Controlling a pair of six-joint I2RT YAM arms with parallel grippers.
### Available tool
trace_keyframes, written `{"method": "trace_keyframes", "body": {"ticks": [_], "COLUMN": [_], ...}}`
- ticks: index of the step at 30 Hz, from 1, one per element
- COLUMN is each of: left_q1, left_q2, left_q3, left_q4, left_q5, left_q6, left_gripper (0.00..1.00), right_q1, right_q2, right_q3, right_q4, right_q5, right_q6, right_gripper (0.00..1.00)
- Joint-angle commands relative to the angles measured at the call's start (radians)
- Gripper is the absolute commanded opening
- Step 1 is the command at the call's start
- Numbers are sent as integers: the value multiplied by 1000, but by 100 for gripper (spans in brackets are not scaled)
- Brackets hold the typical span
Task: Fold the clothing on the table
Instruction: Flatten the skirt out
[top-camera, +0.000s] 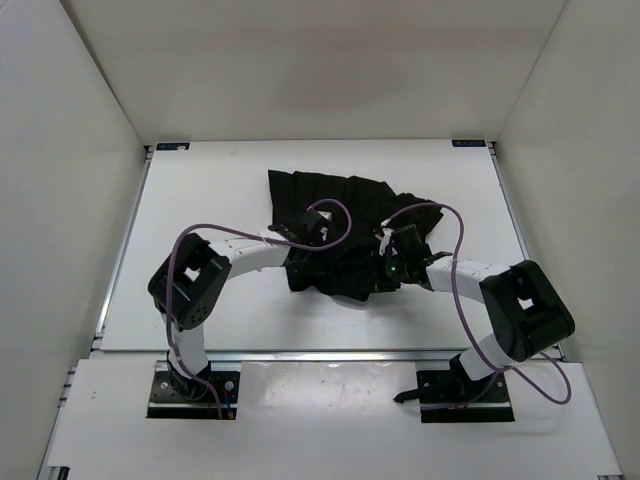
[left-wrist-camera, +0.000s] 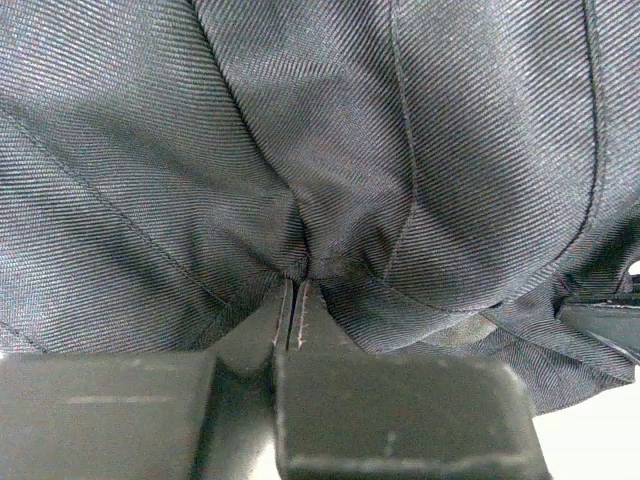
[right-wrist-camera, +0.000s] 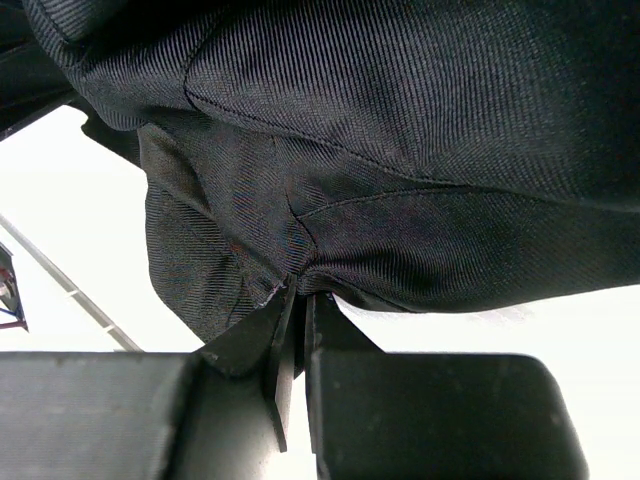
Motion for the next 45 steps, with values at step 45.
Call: {"method": "trace_keyframes", "body": {"ticks": [45], "left_q1": [638], "left_q2": [-665], "left_q3": [167], "left_q4": [131], "left_q5": [618], "left_q6": [-201], "left_gripper": [0], "right_q1": [-366], "right_q2": [-119], "right_q3": [898], "right_q4": [-466], "right_q5": [-293], "right_q6": [-117], "right_gripper": [0]}}
